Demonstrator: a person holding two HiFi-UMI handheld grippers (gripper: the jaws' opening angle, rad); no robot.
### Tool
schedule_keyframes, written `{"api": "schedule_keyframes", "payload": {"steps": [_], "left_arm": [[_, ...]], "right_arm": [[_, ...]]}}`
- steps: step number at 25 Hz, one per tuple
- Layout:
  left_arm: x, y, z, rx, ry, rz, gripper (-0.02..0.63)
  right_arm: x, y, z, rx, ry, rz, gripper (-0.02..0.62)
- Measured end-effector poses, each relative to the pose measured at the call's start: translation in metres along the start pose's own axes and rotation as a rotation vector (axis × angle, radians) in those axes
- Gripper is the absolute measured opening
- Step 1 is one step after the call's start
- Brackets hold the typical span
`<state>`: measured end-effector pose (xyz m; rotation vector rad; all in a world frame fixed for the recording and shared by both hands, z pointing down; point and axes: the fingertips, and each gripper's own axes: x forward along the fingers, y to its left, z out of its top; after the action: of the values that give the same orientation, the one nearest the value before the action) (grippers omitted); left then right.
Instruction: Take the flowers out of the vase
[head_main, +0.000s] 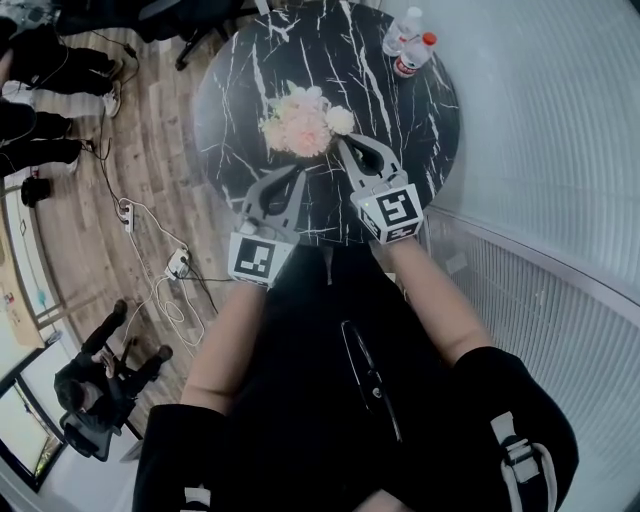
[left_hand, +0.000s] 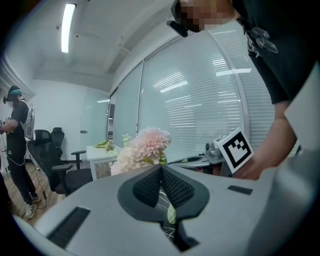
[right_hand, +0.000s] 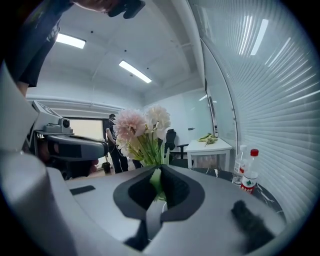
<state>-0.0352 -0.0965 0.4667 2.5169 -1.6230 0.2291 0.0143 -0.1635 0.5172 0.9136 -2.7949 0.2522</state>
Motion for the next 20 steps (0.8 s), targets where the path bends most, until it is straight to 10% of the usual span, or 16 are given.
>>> {"api": "schedule_keyframes", "payload": {"steps": [20], "left_arm": [[-0.040, 0.046, 0.026, 0.017, -0.036, 0.039, 0.014]], "right_arm": [[0.031, 0.041, 0.066, 0.025, -0.051, 0.020, 0.018]]}}
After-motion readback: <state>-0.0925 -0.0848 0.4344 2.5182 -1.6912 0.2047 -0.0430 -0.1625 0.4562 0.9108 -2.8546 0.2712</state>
